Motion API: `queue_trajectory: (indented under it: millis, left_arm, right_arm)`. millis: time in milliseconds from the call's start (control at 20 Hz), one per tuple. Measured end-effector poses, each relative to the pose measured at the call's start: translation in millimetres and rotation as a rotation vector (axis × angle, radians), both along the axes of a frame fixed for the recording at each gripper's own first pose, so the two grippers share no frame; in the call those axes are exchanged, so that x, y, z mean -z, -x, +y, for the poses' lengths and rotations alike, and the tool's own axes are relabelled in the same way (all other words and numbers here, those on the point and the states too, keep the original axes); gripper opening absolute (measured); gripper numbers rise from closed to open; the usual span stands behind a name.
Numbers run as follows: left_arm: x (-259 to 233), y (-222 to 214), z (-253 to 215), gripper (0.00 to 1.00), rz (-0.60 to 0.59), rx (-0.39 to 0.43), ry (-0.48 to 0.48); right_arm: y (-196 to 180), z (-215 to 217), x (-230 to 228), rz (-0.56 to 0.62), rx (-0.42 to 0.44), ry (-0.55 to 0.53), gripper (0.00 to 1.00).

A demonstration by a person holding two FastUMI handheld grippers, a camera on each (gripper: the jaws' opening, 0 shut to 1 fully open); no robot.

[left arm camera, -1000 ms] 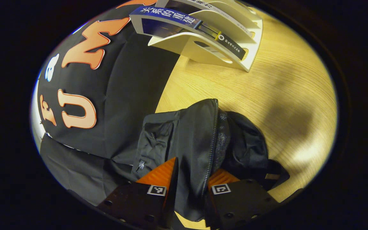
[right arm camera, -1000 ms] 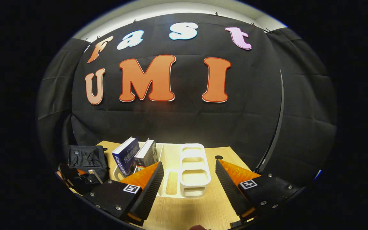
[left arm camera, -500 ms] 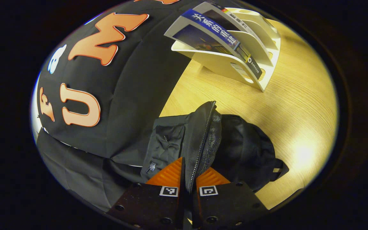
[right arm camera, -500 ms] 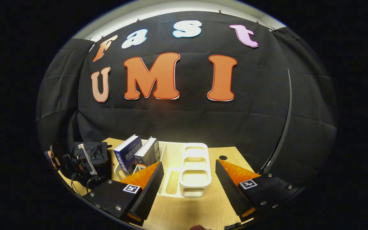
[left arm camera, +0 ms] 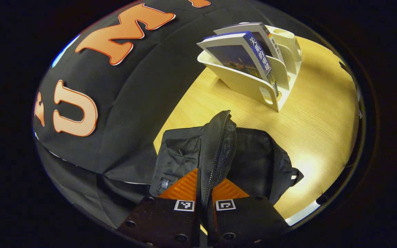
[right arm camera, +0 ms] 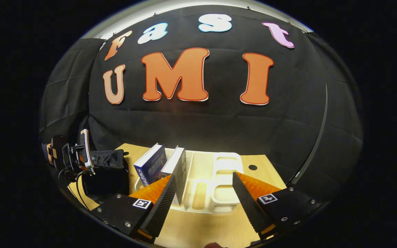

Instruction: Open the schoolbag, grab two books from the bookshelf and put them into the schoolbag.

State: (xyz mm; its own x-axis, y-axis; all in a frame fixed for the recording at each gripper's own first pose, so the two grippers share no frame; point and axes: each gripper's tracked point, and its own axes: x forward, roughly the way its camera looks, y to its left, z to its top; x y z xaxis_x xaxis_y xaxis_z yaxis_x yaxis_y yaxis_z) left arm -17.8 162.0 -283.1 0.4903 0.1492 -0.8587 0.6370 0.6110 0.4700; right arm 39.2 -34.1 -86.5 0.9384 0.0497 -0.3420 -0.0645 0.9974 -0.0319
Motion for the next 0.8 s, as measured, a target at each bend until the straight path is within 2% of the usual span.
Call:
queue_trajectory:
  millis: [150,350,600,800]
  left_arm:
    - [-9,-13,7,0.08,0.065,0.008,0.102]
    - [-21,-30,23,0.08,0.156,-0.007,0.228]
    - [-31,-44,40,0.1,0.257,0.03,0.328]
    - [-35,-52,47,0.09,0.305,0.064,0.385]
  right_arm:
    - [-18,43,-1,0.063,-0.024,-0.008,0.97]
    - [-36,105,-1,0.165,-0.086,-0.071,0.97]
    - [-67,145,10,0.368,-0.071,-0.138,0.97]
    - [-88,153,23,0.498,-0.038,-0.081,0.97]
